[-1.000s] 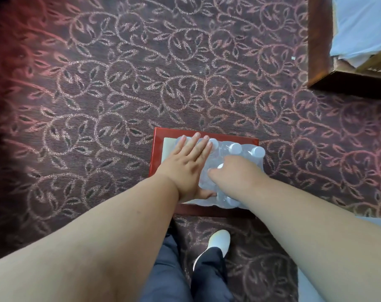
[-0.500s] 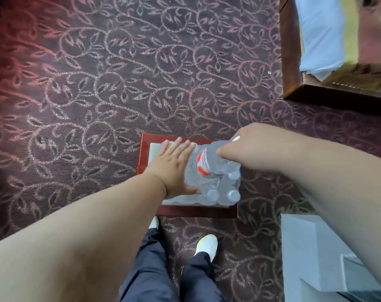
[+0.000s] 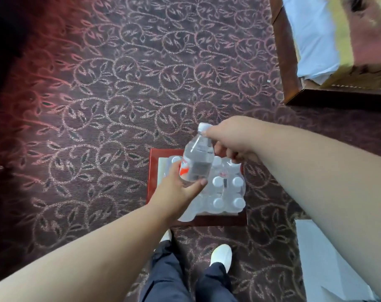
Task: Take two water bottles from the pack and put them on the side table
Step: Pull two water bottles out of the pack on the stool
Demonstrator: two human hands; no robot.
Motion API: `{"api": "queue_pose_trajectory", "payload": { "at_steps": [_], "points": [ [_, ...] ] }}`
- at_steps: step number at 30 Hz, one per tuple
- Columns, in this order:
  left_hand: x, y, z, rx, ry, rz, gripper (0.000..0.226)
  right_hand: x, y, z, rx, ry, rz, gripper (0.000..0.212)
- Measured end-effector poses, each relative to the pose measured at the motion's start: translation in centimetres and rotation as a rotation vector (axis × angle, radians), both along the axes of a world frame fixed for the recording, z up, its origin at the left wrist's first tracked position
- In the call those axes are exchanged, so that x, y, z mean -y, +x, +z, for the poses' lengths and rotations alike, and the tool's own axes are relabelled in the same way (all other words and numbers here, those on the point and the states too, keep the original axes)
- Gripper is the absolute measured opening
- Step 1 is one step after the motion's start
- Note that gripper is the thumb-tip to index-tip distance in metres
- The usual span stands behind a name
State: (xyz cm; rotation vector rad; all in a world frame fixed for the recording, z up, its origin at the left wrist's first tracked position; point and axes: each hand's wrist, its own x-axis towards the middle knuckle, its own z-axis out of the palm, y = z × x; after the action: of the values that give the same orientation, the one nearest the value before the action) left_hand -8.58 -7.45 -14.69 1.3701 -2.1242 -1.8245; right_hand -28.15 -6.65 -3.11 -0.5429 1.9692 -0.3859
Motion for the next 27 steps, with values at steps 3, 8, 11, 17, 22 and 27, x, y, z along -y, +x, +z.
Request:
{"api": "queue_pose_trajectory", "payload": {
  "at_steps": [3, 8, 11, 17, 22, 27],
  "points": [
    [0.9, -0.1, -1.4, 0.168, 0.003, 0.047, 0.068, -0.9, 0.2, -3.0, -0.067, 0.028, -0.033, 0.033],
    [1.4, -1.1, -3.0, 0.362, 0.052, 0.128, 0.072, -4.3, 1.3, -7.1, -0.232, 0.077, 0.188, 0.021],
    [0.5, -2.2, -3.1, 0.432, -0.019, 0.092, 0.07, -5.4, 2.5, -8.7, -0.243, 0.129, 0.235, 0.027],
    [0.5, -1.8, -3.8, 0.419, -0.183, 0.166, 0.093, -6.0, 3.1, -11.4, -0.311, 0.223, 0.541, 0.049],
    [1.1, -1.2, -3.8, 0.296, -0.068, 0.134, 0.109, -4.9, 3.4, -13.5, -0.25, 0.458, 0.763, 0.058],
    [1.1, -1.5, -3.9, 0.28, -0.074, 0.16, 0.101, -0.8, 3.7, -16.3, -0.252, 0.657, 0.766, 0.041]
  ]
}}
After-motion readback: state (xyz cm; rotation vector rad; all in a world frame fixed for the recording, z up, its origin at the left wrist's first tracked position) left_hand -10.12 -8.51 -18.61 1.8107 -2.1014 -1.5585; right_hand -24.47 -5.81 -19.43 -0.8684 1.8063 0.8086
